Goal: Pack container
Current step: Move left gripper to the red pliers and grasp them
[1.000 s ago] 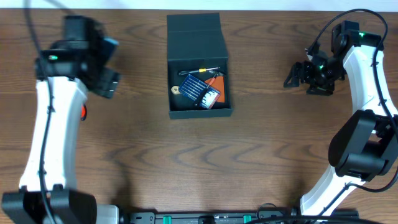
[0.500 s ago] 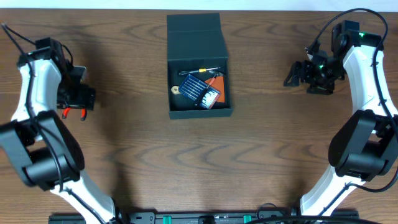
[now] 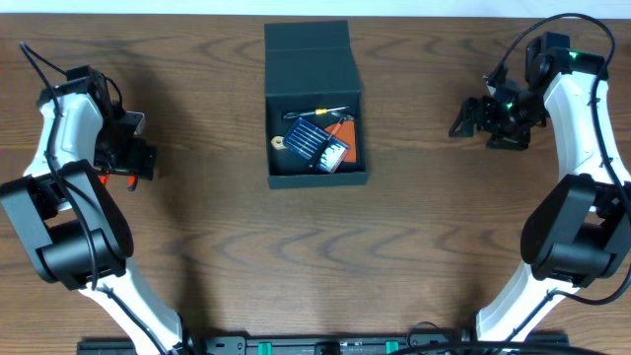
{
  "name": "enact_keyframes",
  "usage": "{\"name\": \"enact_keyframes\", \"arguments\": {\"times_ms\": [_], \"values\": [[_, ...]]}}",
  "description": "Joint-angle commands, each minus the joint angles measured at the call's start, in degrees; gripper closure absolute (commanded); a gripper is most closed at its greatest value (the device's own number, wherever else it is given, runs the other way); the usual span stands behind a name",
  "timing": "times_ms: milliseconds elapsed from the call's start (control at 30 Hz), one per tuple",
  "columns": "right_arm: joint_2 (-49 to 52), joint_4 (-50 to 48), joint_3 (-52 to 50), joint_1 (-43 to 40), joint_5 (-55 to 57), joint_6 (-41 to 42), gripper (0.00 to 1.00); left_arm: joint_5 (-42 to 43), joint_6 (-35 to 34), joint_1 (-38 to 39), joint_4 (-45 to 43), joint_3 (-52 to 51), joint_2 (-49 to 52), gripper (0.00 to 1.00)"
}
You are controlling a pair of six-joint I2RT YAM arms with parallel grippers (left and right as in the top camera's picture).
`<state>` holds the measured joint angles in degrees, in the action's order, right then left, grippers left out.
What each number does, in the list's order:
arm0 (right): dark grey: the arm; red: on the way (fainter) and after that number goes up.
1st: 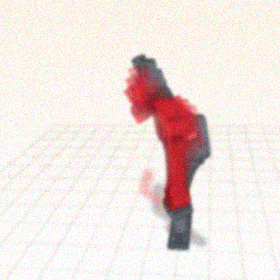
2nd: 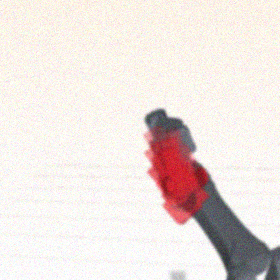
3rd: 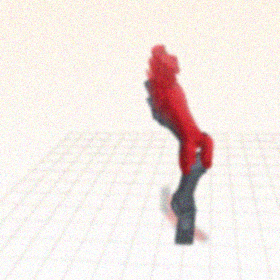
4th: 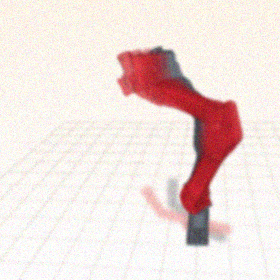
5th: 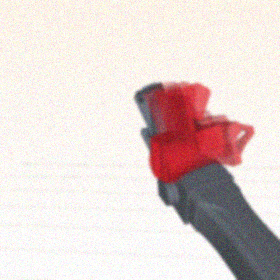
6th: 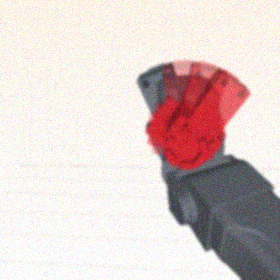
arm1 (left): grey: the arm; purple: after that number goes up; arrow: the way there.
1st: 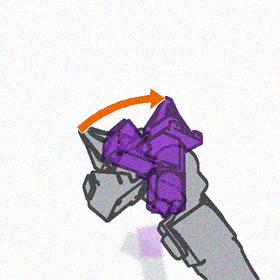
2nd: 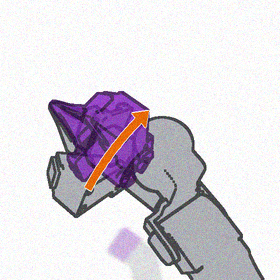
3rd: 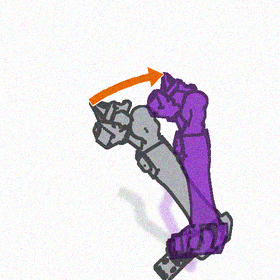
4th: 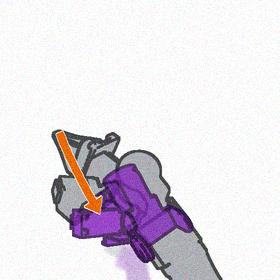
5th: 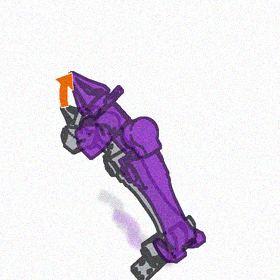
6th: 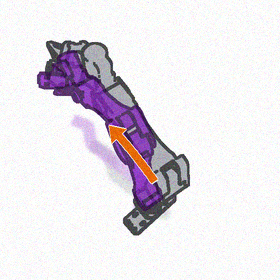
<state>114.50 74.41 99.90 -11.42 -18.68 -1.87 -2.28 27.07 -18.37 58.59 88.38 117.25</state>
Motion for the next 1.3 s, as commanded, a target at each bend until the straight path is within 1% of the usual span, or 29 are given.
{"name": "enact_keyframes", "arguments": {"times_ms": [0, 67, 200, 333, 367, 467, 700, 833, 900, 933, 967, 1133, 1267], "values": [[0.3, 0.2, 0.0, 0.6, -0.9, 1.7, 0.14, 1.0, 1.0, -0.3, -0.5, -0.4, 0.4, 0.15], [0.3, 0.2, 0.0, 0.6, -0.9, 3.2, 0.14, 2.7, 1.0, -0.3, -0.9, -0.4, 0.5, 0.17], [0.3, 0.5, 0.0, 0.6, -0.9, 6.0, 0.15, 3.4, 0.5, -0.3, -2.8, -0.4, 1.2, 0.29], [0.3, 1.7, 0.0, 0.6, -1.3, 6.5, 0.17, 3.4, 0.5, -0.3, -3.4, -0.4, 2.8, 0.31], [0.3, 1.9, 0.0, 0.6, -1.3, 6.6, 0.17, 3.4, 0.2, -0.3, -3.5, -0.4, 3.3, 0.34], [0.3, 2.6, 0.0, 0.6, -1.3, 6.6, 0.18, 3.4, -1.1, -0.3, -3.9, -0.4, 4.9, 0.35], [0.3, 2.8, 0.0, 0.6, -1.3, 6.6, 0.18, 3.4, -3.4, -0.3, -3.9, -0.4, 7.9, 0.50], [0.3, 2.8, 0.0, 0.6, -1.3, 6.6, 0.17, 3.4, -5.1, -0.3, -3.8, -0.4, 8.0, 0.67], [0.3, 2.9, 0.0, 0.6, -1.3, 6.6, 0.17, 3.4, -5.2, -0.3, -3.8, -0.4, 8.0, 0.81], [0.3, 3.0, 0.0, 0.6, -1.3, 6.6, 0.17, 3.4, -5.2, -0.3, -3.7, -0.4, 8.0, 0.93], [0.3, 3.0, 0.0, 0.6, -1.3, 6.6, 0.17, 3.4, -5.2, -0.3, -3.6, -0.4, 8.0, 0.94], [0.3, 3.3, 0.0, 0.6, -1.3, 6.6, 0.17, 3.3, -5.1, -0.2, -2.4, -0.4, 7.8, 0.94], [0.3, 3.4, 0.0, 0.6, -1.3, 6.6, 0.17, 3.4, -5.1, 0.1, -0.1, 0.5, 5.6, 0.94]]}}
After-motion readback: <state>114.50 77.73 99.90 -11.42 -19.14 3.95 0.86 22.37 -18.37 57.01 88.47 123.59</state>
